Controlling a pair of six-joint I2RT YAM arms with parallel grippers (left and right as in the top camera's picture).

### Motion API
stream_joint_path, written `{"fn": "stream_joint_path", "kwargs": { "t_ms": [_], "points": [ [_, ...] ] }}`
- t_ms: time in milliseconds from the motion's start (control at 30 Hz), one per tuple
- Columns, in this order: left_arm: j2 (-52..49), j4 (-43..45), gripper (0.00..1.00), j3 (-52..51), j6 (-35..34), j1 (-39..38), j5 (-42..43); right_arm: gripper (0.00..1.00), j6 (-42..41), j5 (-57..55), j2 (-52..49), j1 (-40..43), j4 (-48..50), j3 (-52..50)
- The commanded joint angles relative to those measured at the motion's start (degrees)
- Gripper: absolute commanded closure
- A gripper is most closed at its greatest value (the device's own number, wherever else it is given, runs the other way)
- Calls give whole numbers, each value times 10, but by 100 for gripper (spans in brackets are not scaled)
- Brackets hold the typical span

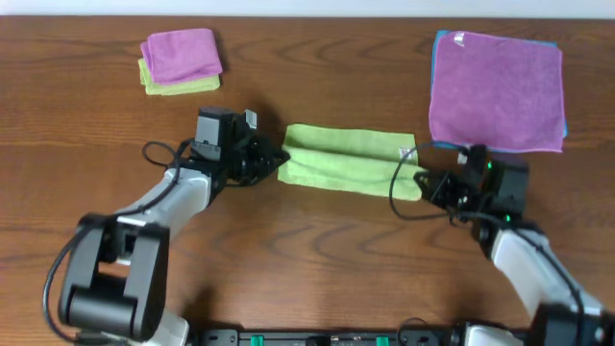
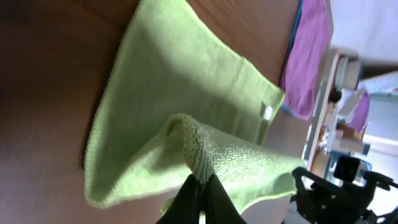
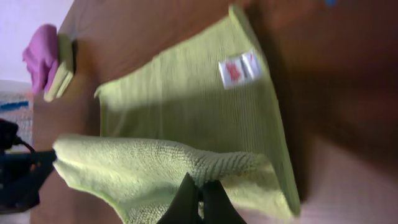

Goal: Fold the cloth

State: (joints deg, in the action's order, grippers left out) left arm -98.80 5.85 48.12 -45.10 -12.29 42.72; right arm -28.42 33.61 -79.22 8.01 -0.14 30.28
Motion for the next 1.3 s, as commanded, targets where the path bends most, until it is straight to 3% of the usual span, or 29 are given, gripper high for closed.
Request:
{"fn": "stream_joint_path", "kwargs": {
  "t_ms": [0,433,800,867,933,1067,1133,1267],
  "points": [
    [-31,18,94,13,-32,5,-27,99,20,-34,-47,-4,7,38],
    [-135,19,94,151,-31,5,-48,99,38,-80,-187,-47,32,153],
    [-170,17,94,158,-27,5,-57,98,41,-104,-212,-47,36,166],
    [-172,17,94,158,-25,5,-60,96,43,-115,-212,-47,36,166],
    [-172,17,93,158,-19,5,-61,84,43,-120,-212,-47,36,166],
    [-172,17,60,158,-12,12,-56,60,43,-120,-212,-47,36,166],
    [-172,17,42,158,-11,19,-48,56,43,-115,-210,-46,36,166],
    [-170,17,26,159,4,35,-12,51,42,-103,-198,-46,36,166]
  ]
}}
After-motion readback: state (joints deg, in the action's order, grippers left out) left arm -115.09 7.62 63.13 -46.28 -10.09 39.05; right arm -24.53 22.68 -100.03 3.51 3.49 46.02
